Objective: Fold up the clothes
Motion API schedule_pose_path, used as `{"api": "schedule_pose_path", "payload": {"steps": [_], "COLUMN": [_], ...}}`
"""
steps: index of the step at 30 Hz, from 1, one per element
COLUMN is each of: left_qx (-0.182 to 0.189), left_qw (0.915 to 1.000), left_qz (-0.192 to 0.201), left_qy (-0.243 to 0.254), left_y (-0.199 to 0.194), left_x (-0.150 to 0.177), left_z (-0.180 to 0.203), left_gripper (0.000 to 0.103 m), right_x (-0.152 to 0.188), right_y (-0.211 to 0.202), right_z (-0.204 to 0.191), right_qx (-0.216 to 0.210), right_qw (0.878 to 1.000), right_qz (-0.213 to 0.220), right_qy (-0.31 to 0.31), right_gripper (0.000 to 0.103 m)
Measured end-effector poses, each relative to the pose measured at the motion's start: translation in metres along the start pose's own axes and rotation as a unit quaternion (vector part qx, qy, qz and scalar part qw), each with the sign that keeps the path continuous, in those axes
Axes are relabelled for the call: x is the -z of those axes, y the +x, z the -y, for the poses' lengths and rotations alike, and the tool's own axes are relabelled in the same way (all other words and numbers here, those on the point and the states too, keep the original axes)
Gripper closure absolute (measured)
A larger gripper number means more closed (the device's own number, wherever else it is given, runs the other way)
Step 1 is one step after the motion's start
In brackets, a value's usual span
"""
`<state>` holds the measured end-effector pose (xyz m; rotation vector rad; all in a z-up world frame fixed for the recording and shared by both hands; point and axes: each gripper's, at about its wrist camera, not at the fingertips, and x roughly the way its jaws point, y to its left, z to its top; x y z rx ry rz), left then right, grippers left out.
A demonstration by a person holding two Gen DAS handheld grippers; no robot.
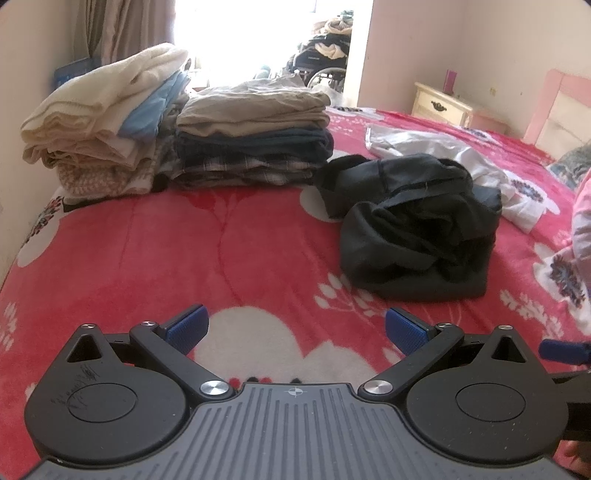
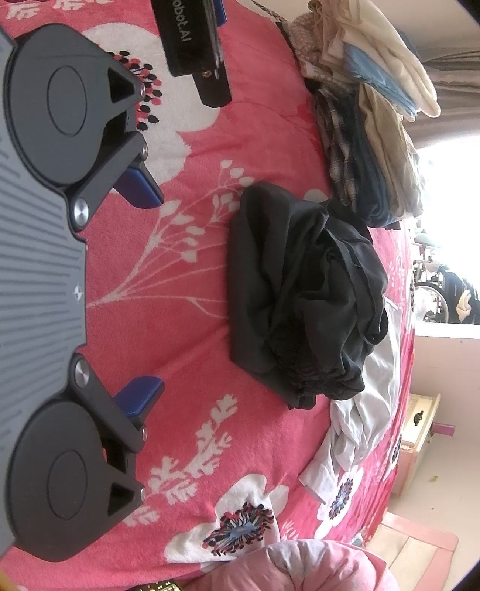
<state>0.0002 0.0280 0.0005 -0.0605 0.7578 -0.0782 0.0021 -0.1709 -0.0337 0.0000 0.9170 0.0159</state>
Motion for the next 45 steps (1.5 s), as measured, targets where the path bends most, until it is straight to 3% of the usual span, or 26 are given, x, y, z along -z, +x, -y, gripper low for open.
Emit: {"api": "schedule_pose_path", "payload": {"steps": [19,35,40,45], "left_qx": [0.037,0.081,0.087,0.084], "left_qw": [0.9993,0.9966,0.9942,0.9924], "left_qz": [0.000,0.007,0.037,0.023], "left_qy": [-0.007,-0.009,0.052,0.087], "left_y": [0.025,0.090,0.121,0.154], "left_x": [-0.013,-0.016,-0.023,-0.026], "left_z": [0.010,0.015,0.034,0.057], "left_gripper": [0.000,0.000,0.000,0.005], "right_x": [-0.013,-0.057,-0.085,-0.118], "right_y": [0.013,0.021,0.044,0.088], "right_z": [0.017,0.069,0.081,0.084], "right_qx": [-0.001,-0.032,-0.050,-0.047], "right_qw": [1.000,0.987,0.983,0.986], "right_qz": [0.021,0.157,0.176,0.156], "right_qy": [0.011,0.005,0.010,0.018], "right_gripper": [0.003,0.006,0.011,0.023]}}
